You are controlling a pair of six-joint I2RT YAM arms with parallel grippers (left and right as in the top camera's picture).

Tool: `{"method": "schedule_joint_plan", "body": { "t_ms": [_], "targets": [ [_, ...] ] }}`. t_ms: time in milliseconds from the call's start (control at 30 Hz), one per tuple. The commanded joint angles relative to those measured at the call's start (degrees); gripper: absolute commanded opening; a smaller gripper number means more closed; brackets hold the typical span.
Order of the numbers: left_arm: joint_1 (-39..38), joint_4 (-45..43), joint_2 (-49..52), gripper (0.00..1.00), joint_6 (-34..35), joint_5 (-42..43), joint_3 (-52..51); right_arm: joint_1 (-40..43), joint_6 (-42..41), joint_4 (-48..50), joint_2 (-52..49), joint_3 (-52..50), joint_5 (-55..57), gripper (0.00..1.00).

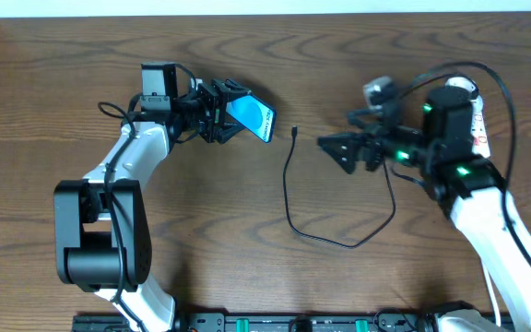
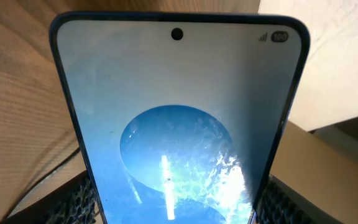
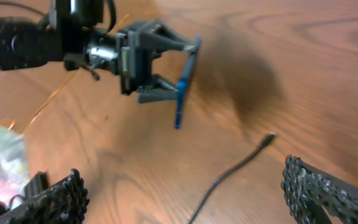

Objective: Plug charger to phone and switch on socket
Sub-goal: 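Move the right gripper toward the smartphone held by the left gripper, then close the right gripper on the smartphone's side edge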

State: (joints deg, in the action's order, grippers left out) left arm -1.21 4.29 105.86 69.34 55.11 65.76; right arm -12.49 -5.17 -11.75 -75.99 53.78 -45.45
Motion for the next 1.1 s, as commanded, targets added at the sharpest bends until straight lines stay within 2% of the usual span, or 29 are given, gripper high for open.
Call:
{"method": "schedule_joint_plan", "body": {
  "t_ms": [0,100,133,300,367,467,833,1067],
  "targets": [
    [0.2,-0.3,-1.9,0.63,4.3,1.0,1.2,-2.6,1.0,0.2,-3.1,3.2,-1.2,0.99],
    [0.2,-0.3,-1.9,0.62,5.4,0.9,1.2,-2.9,1.0,0.8,-4.4,3.3,-1.1,0.99],
    [0.2,-0.3,-1.9,0.62,5.4,0.9,1.2,-2.8,1.5,0.6,-4.8,3.3,2.3,0.99],
    [-0.2,-0.3,-1.9,0.62,5.4,0.9,1.2,-3.0,-12.7,4.2,-6.5,3.3,5.1,0.99],
    [-0.5,-0.3,-1.9,0.62,5.4,0.6,1.2,-3.7,-12.8,5.7,-7.8,3.3,5.1,0.94],
    [-1.3,-0.3,-1.9,0.62,5.4,-0.7,1.2,-5.7,-12.8,6.7,-10.3,3.8,6.2,0.93],
    [-3.3,-0.3,-1.9,0.62,7.0,-1.8,1.2,-15.8,-13.3,5.8,-18.0,9.5,22.1,0.81],
    [-3.7,-0.3,-1.9,0.61,7.9,-1.6,1.2,-17.4,-14.6,7.4,-21.6,9.7,26.2,0.71]
  ]
}}
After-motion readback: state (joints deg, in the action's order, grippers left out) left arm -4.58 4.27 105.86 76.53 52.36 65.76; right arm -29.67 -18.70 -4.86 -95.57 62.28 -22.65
